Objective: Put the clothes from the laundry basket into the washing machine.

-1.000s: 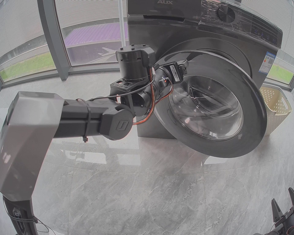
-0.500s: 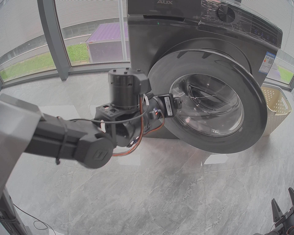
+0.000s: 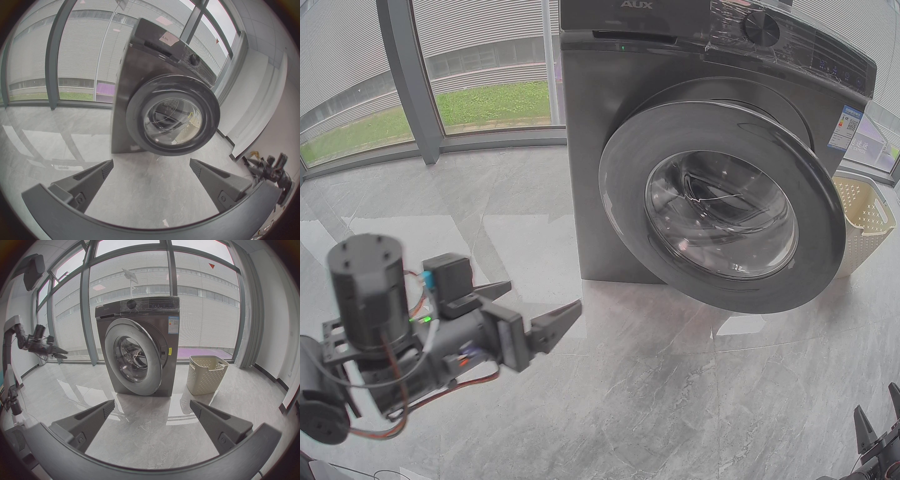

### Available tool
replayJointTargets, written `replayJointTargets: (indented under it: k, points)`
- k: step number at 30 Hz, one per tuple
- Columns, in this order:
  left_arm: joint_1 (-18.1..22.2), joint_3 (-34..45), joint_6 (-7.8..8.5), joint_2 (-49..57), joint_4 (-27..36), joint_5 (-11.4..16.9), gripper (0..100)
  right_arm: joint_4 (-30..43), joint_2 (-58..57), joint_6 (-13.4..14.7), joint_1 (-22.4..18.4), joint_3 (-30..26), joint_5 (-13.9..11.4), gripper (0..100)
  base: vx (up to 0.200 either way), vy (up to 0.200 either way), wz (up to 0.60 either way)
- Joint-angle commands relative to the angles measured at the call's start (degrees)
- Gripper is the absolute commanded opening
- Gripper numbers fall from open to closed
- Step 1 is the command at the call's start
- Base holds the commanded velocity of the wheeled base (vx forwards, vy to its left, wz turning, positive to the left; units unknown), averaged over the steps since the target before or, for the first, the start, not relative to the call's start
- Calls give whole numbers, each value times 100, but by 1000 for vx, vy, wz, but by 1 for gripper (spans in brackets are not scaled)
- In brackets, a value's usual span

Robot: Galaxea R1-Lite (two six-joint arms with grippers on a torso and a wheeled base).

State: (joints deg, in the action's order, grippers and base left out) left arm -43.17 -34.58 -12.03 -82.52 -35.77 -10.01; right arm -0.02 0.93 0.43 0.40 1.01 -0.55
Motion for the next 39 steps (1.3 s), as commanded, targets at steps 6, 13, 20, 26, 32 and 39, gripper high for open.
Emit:
replayJointTargets:
  k: [6, 13, 20, 26, 32, 39]
  points:
    - [2005, 3432, 711, 4859, 237, 236, 100, -6, -93, 1, 4, -92, -7, 100, 0, 0, 0]
    - [3157, 3458, 764, 6810, 1872, 254, 100, 11, -93, 28, -14, -92, 2, 100, 0, 0, 0]
    - [3429, 3458, 500, 7724, 3137, 403, 100, 2, -93, -8, -14, -92, 2, 100, 0, 0, 0]
    - [4466, 3458, 702, 7918, 3190, 553, 100, -6, -93, -8, -14, -92, -7, 100, 0, 0, 0]
    - [4290, 3458, 816, 8252, 3375, 667, 100, -6, -93, 1, 4, -92, -7, 100, 0, 0, 0]
    - [4282, 3458, 1168, 8252, 3568, 931, 100, -6, -93, 19, 4, -92, 11, 100, 0, 0, 0]
